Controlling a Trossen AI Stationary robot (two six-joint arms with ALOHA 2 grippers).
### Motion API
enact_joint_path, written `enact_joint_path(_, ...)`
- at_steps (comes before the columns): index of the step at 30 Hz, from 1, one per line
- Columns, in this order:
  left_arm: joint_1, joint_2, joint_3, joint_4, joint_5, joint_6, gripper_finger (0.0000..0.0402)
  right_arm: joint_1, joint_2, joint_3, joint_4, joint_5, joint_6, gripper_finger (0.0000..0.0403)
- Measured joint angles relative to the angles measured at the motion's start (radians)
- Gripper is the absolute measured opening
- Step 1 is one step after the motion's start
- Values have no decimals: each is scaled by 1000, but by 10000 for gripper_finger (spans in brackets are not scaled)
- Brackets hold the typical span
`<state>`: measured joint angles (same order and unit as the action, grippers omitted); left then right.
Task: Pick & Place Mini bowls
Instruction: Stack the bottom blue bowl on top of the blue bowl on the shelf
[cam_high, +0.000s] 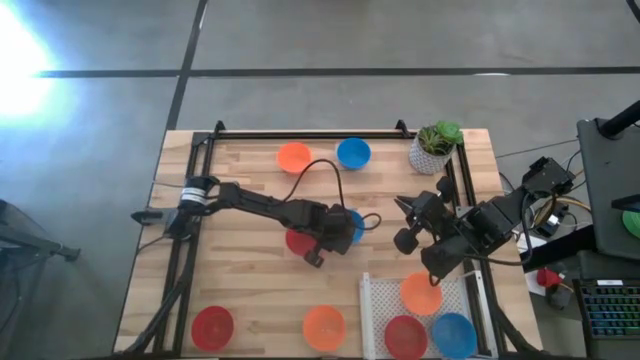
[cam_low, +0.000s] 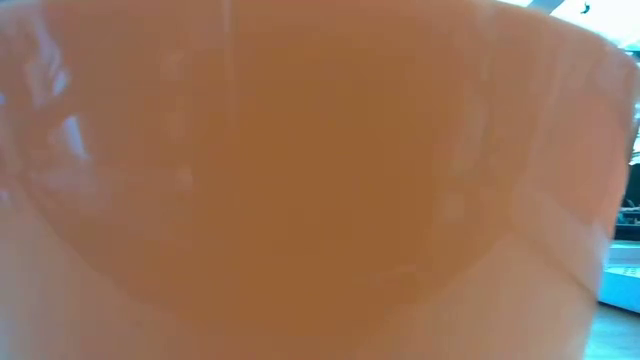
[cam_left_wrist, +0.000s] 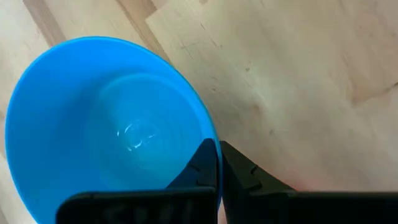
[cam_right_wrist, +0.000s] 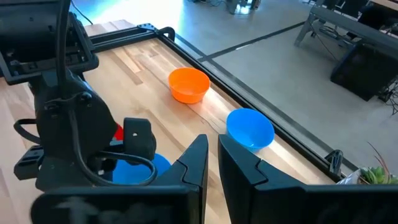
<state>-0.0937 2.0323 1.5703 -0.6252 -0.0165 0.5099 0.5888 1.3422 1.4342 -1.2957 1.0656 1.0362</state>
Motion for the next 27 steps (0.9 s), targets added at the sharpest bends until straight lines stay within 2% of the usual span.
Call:
enact_joint_path(20, 1, 17, -5, 16, -2, -50, 15, 0, 0, 0, 0, 0, 1, 34)
enact_joint_path(27, 1, 17, -5, 23, -2, -94, 50, 0, 0, 0, 0, 0, 3, 34)
